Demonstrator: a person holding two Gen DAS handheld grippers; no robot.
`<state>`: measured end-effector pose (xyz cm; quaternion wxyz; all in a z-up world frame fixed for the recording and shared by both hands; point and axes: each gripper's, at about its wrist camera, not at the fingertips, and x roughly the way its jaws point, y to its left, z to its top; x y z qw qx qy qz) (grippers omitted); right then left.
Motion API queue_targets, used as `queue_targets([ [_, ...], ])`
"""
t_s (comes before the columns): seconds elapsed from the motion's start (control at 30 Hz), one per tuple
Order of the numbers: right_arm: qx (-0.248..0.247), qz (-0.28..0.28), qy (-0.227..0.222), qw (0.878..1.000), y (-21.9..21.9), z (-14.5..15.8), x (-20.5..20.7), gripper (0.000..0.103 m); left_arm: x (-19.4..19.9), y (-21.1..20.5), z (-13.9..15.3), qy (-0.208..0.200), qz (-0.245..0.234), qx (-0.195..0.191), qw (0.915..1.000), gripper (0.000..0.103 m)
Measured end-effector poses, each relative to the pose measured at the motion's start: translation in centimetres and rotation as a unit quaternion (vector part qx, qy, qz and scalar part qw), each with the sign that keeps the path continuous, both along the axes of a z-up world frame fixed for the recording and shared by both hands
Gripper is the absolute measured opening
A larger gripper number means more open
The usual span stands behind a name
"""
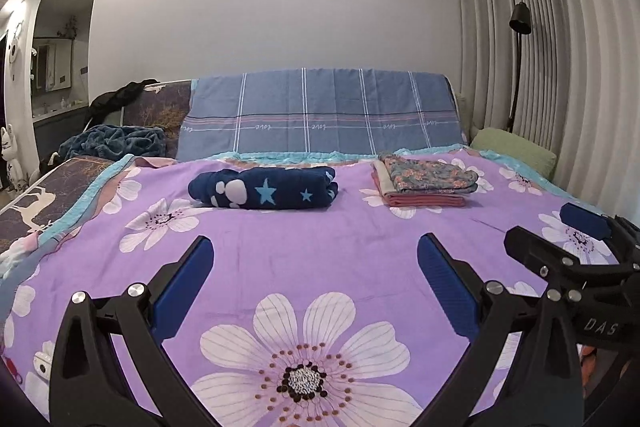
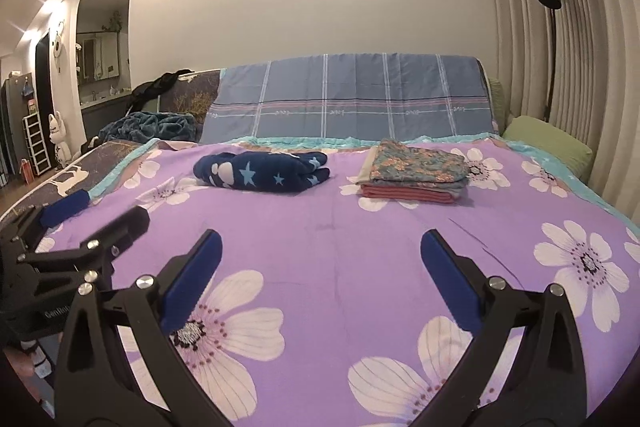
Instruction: Fold small clothes
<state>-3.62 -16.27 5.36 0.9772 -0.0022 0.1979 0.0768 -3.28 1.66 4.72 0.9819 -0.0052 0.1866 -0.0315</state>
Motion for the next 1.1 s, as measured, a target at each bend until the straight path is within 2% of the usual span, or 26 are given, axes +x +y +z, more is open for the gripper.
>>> queue_targets([
  [0.2, -0.004, -0.024, 0.002, 1.000, -1.3, -0.6, -0.9, 0.101, -0.3, -0.7, -0.4, 0.018, 0.009, 0.006, 0.9998, 0.102],
  [0.37, -0.005, -0.037, 0.002, 0.999, -2.1, -0.8, -1.2, 0.101, -1.4, -0.5, -0.2, -0.006, 0.054, 0.014, 0.9984, 0.102],
  [0.5, -0.005, -0.036, 0.003, 0.999, -2.1, -0.8, -1.1, 0.101, -1.9, -0.2, 0.2, -0.008, 0.048, 0.004, 0.9988, 0.102],
  [0.77, -0.006, -0.043, -0.002, 0.999, -2.3, -0.8, -0.9, 0.101, -2.2, -0.9, 0.5, -0.011, 0.043, 0.018, 0.9989, 0.102],
  [1.1, -0.014, -0.046, -0.003, 0.999, -2.1, -0.9, -0.7, 0.101, -1.6, -1.6, -0.4, 0.013, 0.032, 0.026, 0.9990, 0.102],
])
